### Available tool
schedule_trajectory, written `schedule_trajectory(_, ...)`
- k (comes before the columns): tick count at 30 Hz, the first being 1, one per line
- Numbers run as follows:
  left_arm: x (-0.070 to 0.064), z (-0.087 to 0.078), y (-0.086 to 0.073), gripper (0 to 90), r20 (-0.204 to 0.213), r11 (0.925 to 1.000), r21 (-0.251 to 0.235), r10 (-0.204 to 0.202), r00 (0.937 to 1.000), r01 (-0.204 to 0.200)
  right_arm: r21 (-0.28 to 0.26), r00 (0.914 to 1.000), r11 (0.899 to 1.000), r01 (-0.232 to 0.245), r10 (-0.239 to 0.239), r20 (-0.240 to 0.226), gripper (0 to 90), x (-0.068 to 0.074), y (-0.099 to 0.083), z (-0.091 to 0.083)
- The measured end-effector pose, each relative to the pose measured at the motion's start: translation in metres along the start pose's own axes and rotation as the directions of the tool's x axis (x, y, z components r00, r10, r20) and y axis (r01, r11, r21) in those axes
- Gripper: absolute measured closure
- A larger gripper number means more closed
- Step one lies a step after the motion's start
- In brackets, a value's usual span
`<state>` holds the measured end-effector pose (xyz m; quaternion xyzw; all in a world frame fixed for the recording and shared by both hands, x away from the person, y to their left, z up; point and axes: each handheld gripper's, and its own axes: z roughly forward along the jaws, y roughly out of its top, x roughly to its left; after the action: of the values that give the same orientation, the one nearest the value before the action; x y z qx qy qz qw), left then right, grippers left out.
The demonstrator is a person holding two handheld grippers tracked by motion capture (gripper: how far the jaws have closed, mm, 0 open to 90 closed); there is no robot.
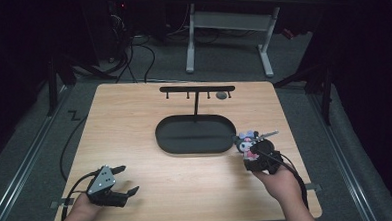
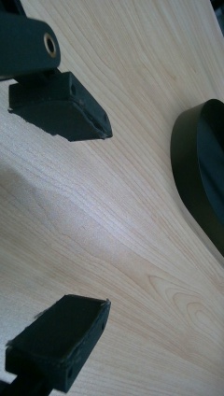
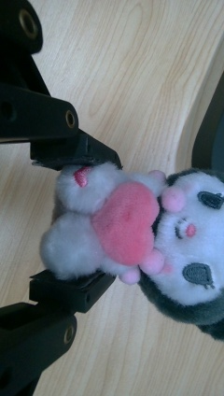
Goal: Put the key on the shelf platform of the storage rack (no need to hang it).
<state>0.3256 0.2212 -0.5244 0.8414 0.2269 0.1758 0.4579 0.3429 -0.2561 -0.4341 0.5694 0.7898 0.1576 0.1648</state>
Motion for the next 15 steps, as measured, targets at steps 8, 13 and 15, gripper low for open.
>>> schedule_trajectory(8, 0.000, 0.000, 0.000, 15.5, 0.001, 1.0000, 0.000, -0.002, 1.0000, 0.002, 0.003, 0.9995, 0.999, 0.032, -0.032, 0.007, 48.7, 0.008, 0.008, 0.001)
schedule_trajectory(13, 0.000, 0.000, 0.000, 15.5, 0.001, 1.0000, -0.001, -0.003, 1.0000, 0.003, -0.010, 0.9991, 0.999, 0.042, -0.042, 0.000, 48.7, 0.010, 0.012, 0.000)
schedule_trajectory(15, 0.000, 0.000, 0.000, 15.5, 0.001, 1.0000, -0.001, -0.003, 1.0000, 0.003, -0.009, 0.9992, 0.999, 0.040, -0.040, 0.001, 48.7, 0.012, 0.015, -0.001)
